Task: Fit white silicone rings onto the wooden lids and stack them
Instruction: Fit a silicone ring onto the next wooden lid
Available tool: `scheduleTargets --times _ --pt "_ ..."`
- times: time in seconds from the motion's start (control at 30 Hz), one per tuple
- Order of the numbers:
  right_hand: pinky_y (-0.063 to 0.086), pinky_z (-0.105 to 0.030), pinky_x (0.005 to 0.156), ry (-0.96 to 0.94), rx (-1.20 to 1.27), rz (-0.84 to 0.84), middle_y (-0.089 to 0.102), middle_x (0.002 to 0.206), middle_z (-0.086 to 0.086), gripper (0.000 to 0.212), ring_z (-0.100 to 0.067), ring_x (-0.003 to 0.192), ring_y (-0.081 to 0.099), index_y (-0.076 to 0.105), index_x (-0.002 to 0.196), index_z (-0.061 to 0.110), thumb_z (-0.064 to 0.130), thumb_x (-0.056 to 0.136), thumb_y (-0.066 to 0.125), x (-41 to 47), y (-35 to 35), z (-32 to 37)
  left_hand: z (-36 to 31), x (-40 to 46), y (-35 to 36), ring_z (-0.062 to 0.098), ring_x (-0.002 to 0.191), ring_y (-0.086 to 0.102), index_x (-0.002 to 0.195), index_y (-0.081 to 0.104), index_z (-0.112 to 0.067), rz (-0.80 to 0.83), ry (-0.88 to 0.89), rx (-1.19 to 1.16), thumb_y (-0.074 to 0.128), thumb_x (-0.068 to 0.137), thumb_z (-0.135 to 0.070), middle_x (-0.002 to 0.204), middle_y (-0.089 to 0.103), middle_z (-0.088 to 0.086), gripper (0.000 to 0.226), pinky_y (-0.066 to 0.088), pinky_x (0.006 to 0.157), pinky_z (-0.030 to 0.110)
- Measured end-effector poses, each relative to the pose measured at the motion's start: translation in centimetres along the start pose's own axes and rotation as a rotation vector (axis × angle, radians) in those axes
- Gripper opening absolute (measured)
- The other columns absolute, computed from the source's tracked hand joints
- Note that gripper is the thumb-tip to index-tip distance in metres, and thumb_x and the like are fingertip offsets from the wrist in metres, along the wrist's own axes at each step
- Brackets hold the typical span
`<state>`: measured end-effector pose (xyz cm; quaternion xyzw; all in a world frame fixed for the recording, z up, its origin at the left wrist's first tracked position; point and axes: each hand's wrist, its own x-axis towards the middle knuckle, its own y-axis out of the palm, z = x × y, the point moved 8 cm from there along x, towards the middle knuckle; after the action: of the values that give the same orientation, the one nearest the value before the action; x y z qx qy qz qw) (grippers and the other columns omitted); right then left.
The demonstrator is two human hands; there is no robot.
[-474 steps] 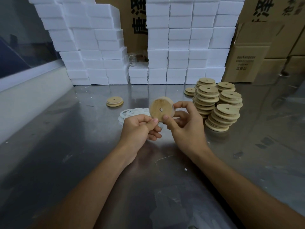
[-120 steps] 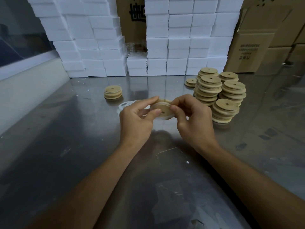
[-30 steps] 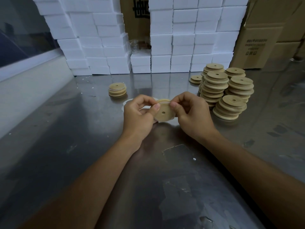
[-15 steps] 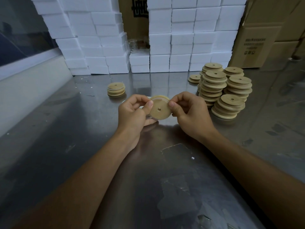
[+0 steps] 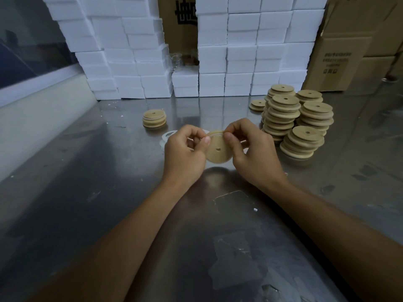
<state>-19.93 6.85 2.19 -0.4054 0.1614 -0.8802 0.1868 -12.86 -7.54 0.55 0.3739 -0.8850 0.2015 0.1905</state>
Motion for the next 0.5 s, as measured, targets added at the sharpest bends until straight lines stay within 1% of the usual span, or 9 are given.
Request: scheduleTargets --times 0.03,0.07,0.13,0.17,0.23,0.33,0.43,0.5 --pt "0.053 -0.027 0.068 0.023 0.029 0.019 0.065 0.087 0.01 0.005 -0.006 0.079 0.062 0.06 0.1 0.013 0.013 0.095 0.061 0.0 0.2 -0.2 0.5 0.1 0.0 0.012 0.064 0.059 0.074 0.059 -0.021 -0.004 -0.06 -0.052 0.065 0.089 0.0 0.073 0.061 0.001 0.026 0.054 0.062 0.031" --pt "0.054 -0.028 0.068 0.061 0.061 0.047 0.067 0.09 0.01 0.01 -0.008 0.076 0.064 0.058 0.102 0.019 0.016 0.095 0.063 0.0 0.4 -0.5 0.9 0.1 -0.1 0.011 0.059 0.059 0.074 0.06 -0.019 -0.011 -0.101 -0.093 0.064 0.089 0.0 0.071 0.061 0.001 0.025 0.053 0.058 0.03" --pt "0.057 -0.036 0.067 0.136 0.122 0.089 0.07 0.092 0.004 0.02 -0.018 0.069 0.067 0.055 0.102 0.029 0.016 0.092 0.067 0.0 0.9 -1.1 1.3 0.1 -0.2 0.006 0.052 0.058 0.073 0.06 -0.016 -0.015 -0.157 -0.154 0.063 0.09 0.001 0.068 0.061 0.0 0.024 0.053 0.056 0.024" --pt "0.057 -0.04 0.067 0.16 0.157 0.082 0.07 0.091 0.001 0.023 -0.022 0.068 0.067 0.055 0.099 0.03 0.013 0.091 0.068 0.1 0.9 -1.3 1.5 0.1 -0.1 0.005 0.051 0.058 0.074 0.061 -0.014 -0.006 -0.184 -0.184 0.062 0.09 0.0 0.068 0.06 0.001 0.022 0.055 0.056 0.025" --pt "0.059 -0.044 0.067 0.19 0.233 0.04 0.07 0.091 -0.003 0.027 -0.023 0.069 0.067 0.056 0.094 0.029 0.005 0.089 0.068 0.2 0.6 -1.4 1.8 0.0 0.2 0.005 0.053 0.058 0.075 0.062 -0.012 0.022 -0.242 -0.244 0.062 0.092 -0.001 0.068 0.059 0.003 0.02 0.059 0.06 0.029" --pt "0.058 -0.044 0.066 0.232 0.3 -0.006 0.069 0.087 -0.008 0.026 -0.016 0.07 0.066 0.057 0.09 0.023 -0.001 0.089 0.067 0.2 0.2 -1.4 2.3 0.0 0.8 0.011 0.058 0.06 0.077 0.062 -0.008 0.065 -0.319 -0.315 0.06 0.094 -0.001 0.062 0.058 0.005 0.019 0.061 0.067 0.037" --pt "0.056 -0.039 0.063 0.3 0.363 -0.033 0.068 0.083 -0.009 0.023 -0.017 0.066 0.064 0.058 0.089 0.019 -0.002 0.089 0.067 0.0 0.1 -1.7 2.4 0.0 1.2 0.013 0.06 0.061 0.079 0.063 -0.006 0.101 -0.35 -0.356 0.058 0.096 -0.002 0.054 0.058 0.002 0.018 0.061 0.071 0.04" --pt "0.055 -0.033 0.059 0.332 0.4 -0.048 0.068 0.084 -0.011 0.018 -0.016 0.064 0.064 0.058 0.093 0.012 -0.003 0.089 0.066 -0.2 0.1 -1.9 2.4 -0.1 1.4 0.011 0.058 0.061 0.08 0.063 -0.006 0.105 -0.35 -0.359 0.058 0.096 -0.003 0.055 0.057 0.002 0.017 0.061 0.071 0.04"
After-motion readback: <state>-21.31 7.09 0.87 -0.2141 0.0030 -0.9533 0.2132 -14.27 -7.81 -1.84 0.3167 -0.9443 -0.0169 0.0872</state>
